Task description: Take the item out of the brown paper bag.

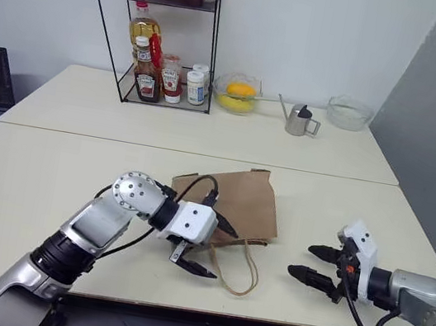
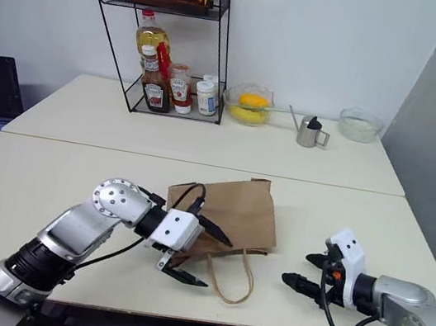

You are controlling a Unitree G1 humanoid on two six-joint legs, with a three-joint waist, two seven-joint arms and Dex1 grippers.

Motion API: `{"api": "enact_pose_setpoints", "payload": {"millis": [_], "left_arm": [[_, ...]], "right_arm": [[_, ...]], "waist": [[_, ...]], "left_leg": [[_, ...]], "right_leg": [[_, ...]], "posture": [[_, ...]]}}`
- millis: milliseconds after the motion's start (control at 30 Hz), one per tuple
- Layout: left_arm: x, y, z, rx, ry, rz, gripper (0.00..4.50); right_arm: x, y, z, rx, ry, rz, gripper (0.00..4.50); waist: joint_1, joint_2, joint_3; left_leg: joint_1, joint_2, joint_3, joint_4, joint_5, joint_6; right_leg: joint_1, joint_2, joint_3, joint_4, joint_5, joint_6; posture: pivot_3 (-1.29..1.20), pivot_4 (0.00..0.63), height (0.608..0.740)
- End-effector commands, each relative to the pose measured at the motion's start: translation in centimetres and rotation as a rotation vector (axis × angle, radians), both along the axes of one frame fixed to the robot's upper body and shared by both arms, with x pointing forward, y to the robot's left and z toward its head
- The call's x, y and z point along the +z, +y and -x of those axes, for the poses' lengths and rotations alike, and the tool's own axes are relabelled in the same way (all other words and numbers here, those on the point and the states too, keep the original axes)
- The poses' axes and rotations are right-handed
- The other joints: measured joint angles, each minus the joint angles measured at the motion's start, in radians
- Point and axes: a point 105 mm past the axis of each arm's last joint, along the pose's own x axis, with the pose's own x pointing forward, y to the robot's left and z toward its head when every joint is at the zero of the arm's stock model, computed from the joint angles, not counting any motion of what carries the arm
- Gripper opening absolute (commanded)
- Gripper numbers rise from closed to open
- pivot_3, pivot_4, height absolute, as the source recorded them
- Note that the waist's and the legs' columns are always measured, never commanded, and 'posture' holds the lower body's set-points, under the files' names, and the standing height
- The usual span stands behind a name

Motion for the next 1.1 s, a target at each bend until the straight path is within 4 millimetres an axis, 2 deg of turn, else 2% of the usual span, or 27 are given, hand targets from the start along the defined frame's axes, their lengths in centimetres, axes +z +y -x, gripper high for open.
{"api": "enact_pose_setpoints", "payload": {"millis": [33,200,367,533,700,833,967,1100], "left_arm": [[-0.6,-0.5,0.0,-0.057,-0.033,-0.009,4.31],[-2.0,-0.7,0.3,-0.114,-0.027,-0.039,4.31],[-2.1,-1.5,0.0,-0.107,-0.017,-0.001,4.31],[-1.7,-2.4,-0.2,-0.095,0.007,0.04,4.31],[-2.0,-2.6,0.0,-0.102,0.012,0.04,4.31],[-2.0,-2.7,0.1,-0.101,0.024,0.053,3.49],[-1.7,-2.7,-0.1,-0.098,0.023,0.056,2.16],[-1.7,-2.7,-0.1,-0.098,0.025,0.056,0.97]], "right_arm": [[0.6,0.4,0.0,-0.014,-0.038,-0.012,4.5],[0.4,0.4,0.3,-0.024,-0.034,-0.012,4.5],[0.0,0.5,0.7,-0.022,-0.023,-0.011,4.5],[-1.4,2.1,2.0,0.03,0.029,-0.031,4.5],[-2.4,3.4,2.3,0.043,0.07,-0.081,4.5],[-2.9,4.4,2.3,0.056,0.123,-0.155,4.5],[-4.1,5.1,2.1,0.058,0.197,-0.205,4.5],[-3.9,6.3,1.6,0.081,0.249,-0.308,4.5]], "waist": [[0.0,0.0,0.0],[0.0,0.0,0.0],[0.0,0.0,0.0],[0.0,0.0,0.0],[0.0,0.0,0.0],[0.0,0.0,0.0],[-0.001,0.0,-0.001],[-0.004,-0.001,-0.001]], "left_leg": [[0.0,0.0,0.0,0.0,0.0,0.0],[0.0,0.0,0.0,0.0,0.0,0.0],[0.0,0.0,0.0,0.0,0.0,0.0],[0.0,0.0,0.0,0.0,0.0,0.0],[0.0,0.0,0.0,0.0,0.0,0.0],[0.0,0.0,0.0,0.0,0.0,0.0],[0.0,0.0,0.0,0.0,0.0,0.0],[0.002,0.002,0.0,0.0,0.0,0.0]], "right_leg": [[0.0,0.0,0.0,0.0,0.0,0.0],[0.0,0.0,0.0,0.0,0.0,0.0],[0.0,0.0,0.0,0.0,0.0,0.0],[0.0,0.0,0.0,0.0,0.0,0.0],[0.0,0.0,0.0,0.0,0.0,0.0],[0.0,0.0,0.0,0.0,0.0,0.0],[0.0,0.0,0.0,0.0,0.0,0.0],[0.001,0.002,0.001,0.0,0.0,0.0]], "posture": [[0.0,0.15,0.74],[0.0,0.15,0.74],[0.0,0.15,0.74],[0.0,0.15,0.74],[0.0,0.15,0.74],[0.0,0.15,0.74],[0.0,0.15,0.74],[0.0,0.15,0.74]]}}
